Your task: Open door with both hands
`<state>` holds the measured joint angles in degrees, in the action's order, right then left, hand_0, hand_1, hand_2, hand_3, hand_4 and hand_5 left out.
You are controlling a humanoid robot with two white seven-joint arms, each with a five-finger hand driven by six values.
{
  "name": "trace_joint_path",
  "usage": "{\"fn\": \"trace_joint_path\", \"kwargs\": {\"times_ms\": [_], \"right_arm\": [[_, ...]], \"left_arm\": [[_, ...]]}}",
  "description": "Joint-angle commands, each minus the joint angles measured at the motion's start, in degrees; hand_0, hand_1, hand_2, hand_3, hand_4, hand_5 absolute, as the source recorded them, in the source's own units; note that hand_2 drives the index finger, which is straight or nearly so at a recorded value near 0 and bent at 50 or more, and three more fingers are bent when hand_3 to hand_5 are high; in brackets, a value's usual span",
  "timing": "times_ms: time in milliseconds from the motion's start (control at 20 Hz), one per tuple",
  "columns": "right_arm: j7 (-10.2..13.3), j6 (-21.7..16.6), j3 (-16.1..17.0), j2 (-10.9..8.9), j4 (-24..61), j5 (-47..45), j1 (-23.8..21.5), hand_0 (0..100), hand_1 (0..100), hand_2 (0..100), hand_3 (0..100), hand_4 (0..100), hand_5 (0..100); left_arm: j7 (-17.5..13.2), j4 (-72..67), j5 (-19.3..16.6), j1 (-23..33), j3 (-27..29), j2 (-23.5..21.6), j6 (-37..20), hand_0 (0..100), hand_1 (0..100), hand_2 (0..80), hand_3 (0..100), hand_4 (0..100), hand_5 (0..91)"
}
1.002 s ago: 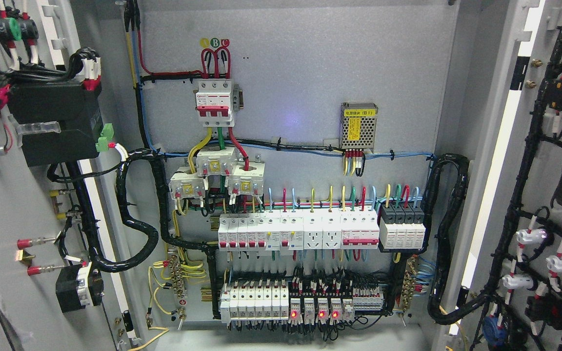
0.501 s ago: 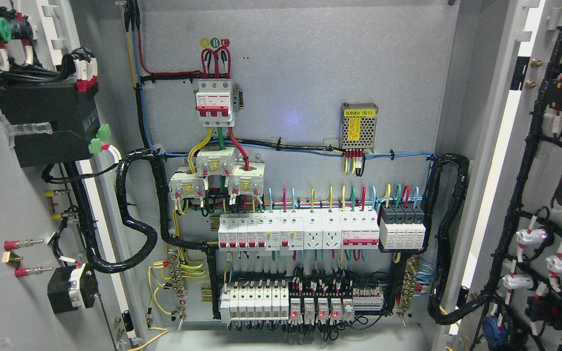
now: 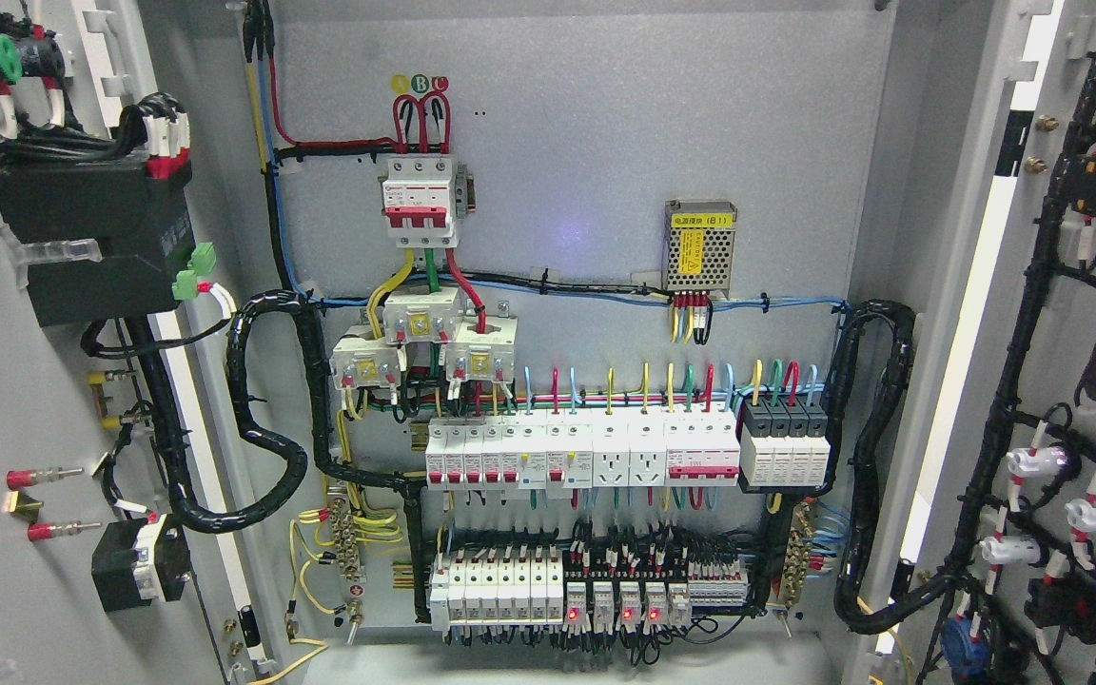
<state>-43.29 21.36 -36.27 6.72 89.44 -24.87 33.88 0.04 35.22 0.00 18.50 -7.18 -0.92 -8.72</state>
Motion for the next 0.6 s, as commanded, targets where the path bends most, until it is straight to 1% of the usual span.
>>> {"fn": "trace_joint_path", "kwargs": {"times_ms": [0,100,150,200,250,301,401,451,501,551], "right_arm": [[-0.04,-0.61,8.31,-6.36,2.83,-0.27,-3.72,19,0,0,0,0,0],[0.05,-1.49,9.10,-9.70,5.56,0.08,-5.75,19,0,0,0,0,0],[0.05,-1.49,9.46,-10.93,6.79,0.17,-6.28,19,0,0,0,0,0],[0.22,-1.58,10.07,-11.90,8.20,0.26,-7.24,19,0,0,0,0,0],[0.74,-1.67,11.03,-12.43,9.86,0.26,-8.73,19,0,0,0,0,0],[2.23,-1.76,11.91,-12.70,11.45,0.35,-10.22,19,0,0,0,0,0],[6.79,-3.07,13.67,-13.05,14.26,0.35,-13.30,19,0,0,0,0,0],[8.82,-4.21,13.94,-13.83,15.32,0.35,-14.79,19,0,0,0,0,0],[10.40,-5.18,14.12,-15.15,16.63,0.35,-16.38,19,0,0,0,0,0],[11.55,-5.97,14.12,-16.21,17.87,0.35,-18.04,19,0,0,0,0,0]], "left_arm": [[0.05,28.56,-0.18,0.31,-6.88,-6.28,0.10,0,0,0.0,0,0,0.0],[0.05,32.17,-0.18,-0.13,-9.24,-7.42,0.28,0,0,0.0,0,0,0.0],[0.05,33.67,-0.18,-0.31,-10.74,-8.47,0.28,0,0,0.0,0,0,0.0],[0.05,35.25,-0.18,-0.57,-12.41,-9.53,0.28,0,0,0.0,0,0,0.0],[0.05,36.83,-0.18,-0.57,-13.73,-10.23,0.37,0,0,0.0,0,0,0.0],[0.05,38.32,-0.18,-0.57,-14.52,-10.67,0.37,0,0,0.0,0,0,0.0],[0.05,42.27,-0.18,-0.40,-15.93,-11.55,0.45,0,0,0.0,0,0,0.0],[0.05,44.64,-0.26,-0.05,-16.55,-12.17,0.45,0,0,0.0,0,0,0.0],[0.05,47.28,-0.26,0.30,-17.60,-13.04,0.54,0,0,0.0,0,0,0.0],[0.05,50.26,-0.26,0.83,-18.91,-14.36,0.54,0,0,0.0,0,0,0.0]]}}
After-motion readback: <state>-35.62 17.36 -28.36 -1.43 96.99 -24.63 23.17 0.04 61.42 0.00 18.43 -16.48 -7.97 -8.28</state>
